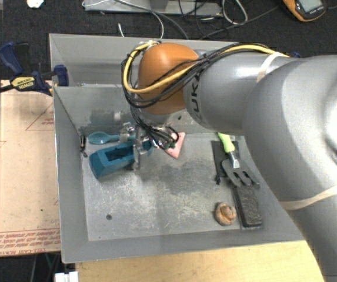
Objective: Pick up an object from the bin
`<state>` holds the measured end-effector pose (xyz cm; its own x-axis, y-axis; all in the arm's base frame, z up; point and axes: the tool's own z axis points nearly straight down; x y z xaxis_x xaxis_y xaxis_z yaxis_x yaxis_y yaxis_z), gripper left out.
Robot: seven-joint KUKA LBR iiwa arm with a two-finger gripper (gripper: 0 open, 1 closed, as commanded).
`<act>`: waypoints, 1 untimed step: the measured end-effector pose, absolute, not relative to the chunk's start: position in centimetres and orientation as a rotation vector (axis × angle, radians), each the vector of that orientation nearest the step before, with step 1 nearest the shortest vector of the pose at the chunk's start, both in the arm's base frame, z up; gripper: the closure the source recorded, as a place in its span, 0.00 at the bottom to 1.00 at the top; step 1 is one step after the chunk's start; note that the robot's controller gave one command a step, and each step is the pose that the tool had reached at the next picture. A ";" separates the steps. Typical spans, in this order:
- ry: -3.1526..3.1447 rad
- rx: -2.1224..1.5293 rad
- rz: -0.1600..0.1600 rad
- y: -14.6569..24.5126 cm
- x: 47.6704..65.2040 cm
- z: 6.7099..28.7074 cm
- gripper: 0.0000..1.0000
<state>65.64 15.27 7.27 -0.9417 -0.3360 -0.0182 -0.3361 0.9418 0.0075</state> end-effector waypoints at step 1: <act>2.971 -0.936 0.018 14.8 65.5 7.3 1.00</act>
Offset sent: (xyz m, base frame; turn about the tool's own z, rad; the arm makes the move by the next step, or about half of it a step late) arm -0.0021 -0.0152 0.1811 -0.0423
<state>65.48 14.80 7.31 -0.8191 -0.5729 -0.0291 -0.5733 0.8194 0.0028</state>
